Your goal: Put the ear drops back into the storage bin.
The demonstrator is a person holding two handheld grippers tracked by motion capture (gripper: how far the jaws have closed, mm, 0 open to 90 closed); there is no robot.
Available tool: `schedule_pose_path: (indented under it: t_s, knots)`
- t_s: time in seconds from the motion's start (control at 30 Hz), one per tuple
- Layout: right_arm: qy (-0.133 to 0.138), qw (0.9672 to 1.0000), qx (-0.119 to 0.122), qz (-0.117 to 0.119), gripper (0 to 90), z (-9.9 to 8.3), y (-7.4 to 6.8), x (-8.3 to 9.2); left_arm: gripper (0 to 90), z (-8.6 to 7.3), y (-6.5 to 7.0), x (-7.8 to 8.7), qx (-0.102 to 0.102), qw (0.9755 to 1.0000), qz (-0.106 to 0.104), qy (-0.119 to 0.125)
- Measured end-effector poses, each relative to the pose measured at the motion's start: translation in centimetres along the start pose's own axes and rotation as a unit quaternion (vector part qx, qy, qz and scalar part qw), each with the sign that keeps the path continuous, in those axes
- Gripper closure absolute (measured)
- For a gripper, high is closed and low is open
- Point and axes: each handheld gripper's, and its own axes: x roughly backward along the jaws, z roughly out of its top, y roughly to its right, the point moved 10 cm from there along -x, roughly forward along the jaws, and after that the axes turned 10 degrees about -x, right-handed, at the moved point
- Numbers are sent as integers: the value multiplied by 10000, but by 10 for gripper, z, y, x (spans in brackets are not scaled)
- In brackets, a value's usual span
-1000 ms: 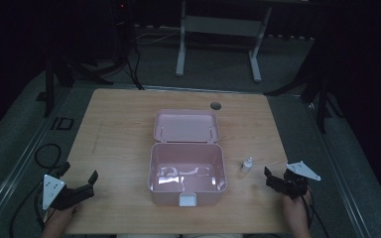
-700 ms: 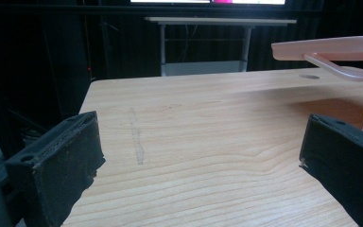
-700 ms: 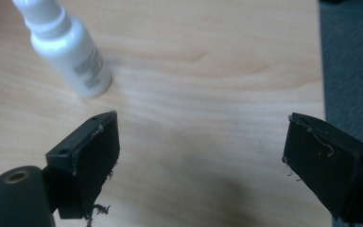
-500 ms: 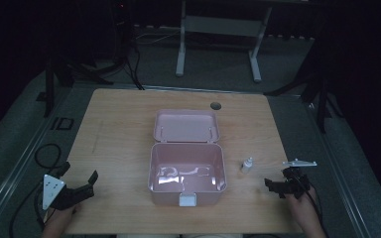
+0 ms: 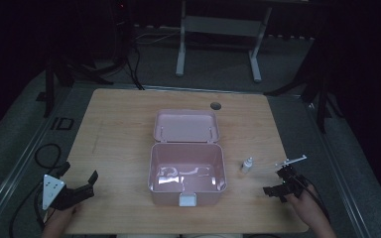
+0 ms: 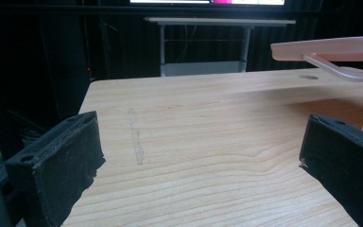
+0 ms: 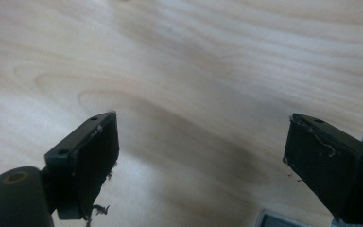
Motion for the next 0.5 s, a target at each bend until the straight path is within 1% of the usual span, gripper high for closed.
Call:
schedule_pose_path:
  t_s: [0.1, 0.13, 0.17, 0.27, 0.3, 0.4, 0.47, 0.5]
  knots:
    - [-285, 9995, 158, -13, 107, -5, -1, 0, 4, 0, 0, 0, -5, 10000, 0, 2]
    - [-285, 9995, 158, -13, 107, -5, -1, 0, 4, 0, 0, 0, -5, 10000, 0, 2]
    - [-500, 9982, 319, -3, 107, -9, -2, 1, 4, 0, 0, 0, -6, 10000, 2, 2]
    - [-730, 9960, 508, 35, 107, -14, -3, 3, 4, 0, 0, 0, -7, 10000, 7, 0]
    - [-767, 9953, 592, -1, 107, -14, -3, 4, 4, 0, 0, 0, -7, 10000, 7, -1]
    - [-996, 9922, 739, -82, 105, -18, -2, 6, 4, 0, 0, 0, -9, 10000, 9, 1]
    - [-1219, 9889, 846, -95, 102, -22, -3, 6, 4, 0, 0, 0, -7, 10000, 9, 0]
    - [-1219, 9889, 846, -95, 102, -22, -3, 6, 4, 0, 0, 0, -7, 10000, 9, 0]
